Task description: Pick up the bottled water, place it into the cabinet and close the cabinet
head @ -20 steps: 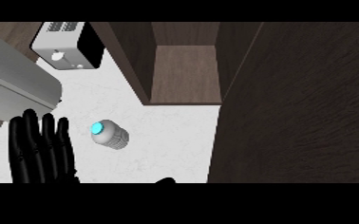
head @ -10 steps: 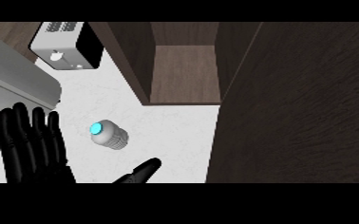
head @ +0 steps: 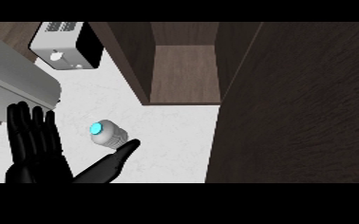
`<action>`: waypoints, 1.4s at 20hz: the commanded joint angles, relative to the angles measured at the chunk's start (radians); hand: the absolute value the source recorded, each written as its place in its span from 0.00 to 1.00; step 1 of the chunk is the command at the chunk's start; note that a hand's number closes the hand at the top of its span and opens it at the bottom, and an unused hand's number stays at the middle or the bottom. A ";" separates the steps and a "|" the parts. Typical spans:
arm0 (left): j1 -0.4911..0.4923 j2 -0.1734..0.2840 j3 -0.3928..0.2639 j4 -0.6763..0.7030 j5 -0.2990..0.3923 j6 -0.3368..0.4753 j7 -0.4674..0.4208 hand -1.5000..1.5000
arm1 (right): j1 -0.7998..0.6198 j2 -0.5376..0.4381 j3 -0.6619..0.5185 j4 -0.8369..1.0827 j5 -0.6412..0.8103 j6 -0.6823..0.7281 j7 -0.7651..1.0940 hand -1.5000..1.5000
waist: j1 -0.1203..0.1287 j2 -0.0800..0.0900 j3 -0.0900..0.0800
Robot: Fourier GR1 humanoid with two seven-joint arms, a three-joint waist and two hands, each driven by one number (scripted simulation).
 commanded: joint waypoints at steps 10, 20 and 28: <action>0.063 -0.035 0.143 0.322 0.495 -0.054 -0.520 0.00 | 0.007 -0.037 -0.025 -0.146 -0.021 -0.009 0.057 0.00 | 0.001 0.001 -0.002; 0.064 -0.113 0.304 0.640 0.745 -0.267 -0.911 0.00 | -0.041 -0.045 -0.022 -0.139 0.000 -0.040 0.092 0.00 | 0.002 0.001 0.000; 0.051 -0.114 0.384 0.863 0.875 -0.361 -1.094 0.00 | -0.027 -0.045 0.053 -0.191 0.048 -0.070 0.136 0.00 | -0.001 0.000 0.000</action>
